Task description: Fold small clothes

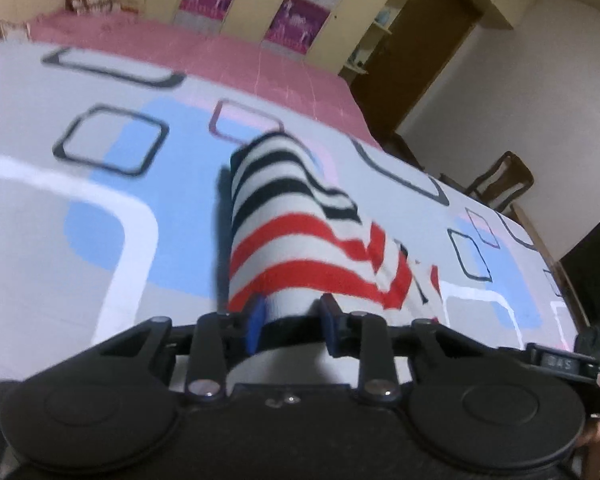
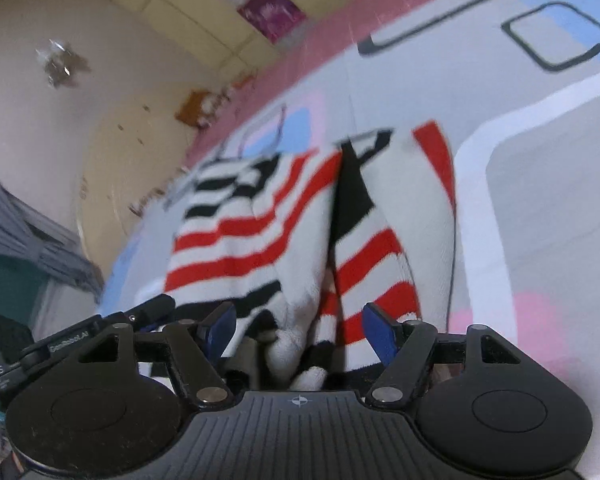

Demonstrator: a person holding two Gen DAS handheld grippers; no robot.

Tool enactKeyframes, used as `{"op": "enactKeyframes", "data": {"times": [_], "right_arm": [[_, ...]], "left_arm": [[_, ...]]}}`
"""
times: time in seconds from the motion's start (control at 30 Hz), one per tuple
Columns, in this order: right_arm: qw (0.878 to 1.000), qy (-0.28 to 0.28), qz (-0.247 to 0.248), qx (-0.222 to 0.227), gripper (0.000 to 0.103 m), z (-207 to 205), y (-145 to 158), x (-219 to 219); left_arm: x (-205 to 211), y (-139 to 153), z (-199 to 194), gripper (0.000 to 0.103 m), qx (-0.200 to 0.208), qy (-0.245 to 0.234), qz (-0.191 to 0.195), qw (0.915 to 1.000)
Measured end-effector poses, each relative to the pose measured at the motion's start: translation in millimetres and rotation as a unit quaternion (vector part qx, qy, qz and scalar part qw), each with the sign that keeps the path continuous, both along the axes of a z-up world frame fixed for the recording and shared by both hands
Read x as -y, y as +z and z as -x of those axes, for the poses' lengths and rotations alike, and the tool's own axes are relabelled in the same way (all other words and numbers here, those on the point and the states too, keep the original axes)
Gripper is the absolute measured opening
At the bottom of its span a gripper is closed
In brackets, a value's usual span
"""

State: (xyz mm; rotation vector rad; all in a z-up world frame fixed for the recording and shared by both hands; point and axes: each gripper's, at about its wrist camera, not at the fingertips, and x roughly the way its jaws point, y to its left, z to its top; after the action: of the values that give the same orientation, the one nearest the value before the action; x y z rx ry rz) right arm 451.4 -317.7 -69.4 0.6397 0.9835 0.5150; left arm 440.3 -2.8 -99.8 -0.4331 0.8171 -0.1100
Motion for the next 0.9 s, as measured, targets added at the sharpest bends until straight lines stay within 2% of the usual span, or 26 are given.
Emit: {"op": "enactKeyframes", "data": {"times": [0.07,0.27,0.3,0.33,0.5,0.67,0.77,0.9], "right_arm": [[1.000,0.011,0.012,-0.010,0.069,-5,-5,-9],[0.998,0.029,0.050,0.005,0.067,-9,1,-34],[0.998,0.030,0.060,0.010,0.046,-5,1,-38],[0.997,0.032,0.075,0.013,0.039,-4,0,-44],[0.992,0.034,0.117,0.037,0.028,4,4,-58],[0.980,0.043,0.176,0.086,0.025,13,16,-77],[0.973,0.043,0.196,0.111,0.025,15,23,-85],[0.964,0.035,0.216,0.152,0.025,28,43,-81]], "left_arm": [[1,-5,0,0.030,-0.002,-0.002,0.000,1.0000],[5,-11,-4,0.031,0.001,-0.020,-0.004,0.9998],[4,-12,-5,0.031,0.002,-0.022,-0.002,0.9997],[3,-13,-5,0.031,0.002,-0.025,0.002,0.9997],[-2,-15,-7,0.031,0.004,-0.038,0.008,0.9993],[-4,-10,-8,0.030,0.011,-0.047,0.007,0.9988],[-7,-6,-9,0.030,0.017,-0.047,0.021,0.9985],[6,3,-11,0.028,0.031,-0.073,0.008,0.9968]]}}
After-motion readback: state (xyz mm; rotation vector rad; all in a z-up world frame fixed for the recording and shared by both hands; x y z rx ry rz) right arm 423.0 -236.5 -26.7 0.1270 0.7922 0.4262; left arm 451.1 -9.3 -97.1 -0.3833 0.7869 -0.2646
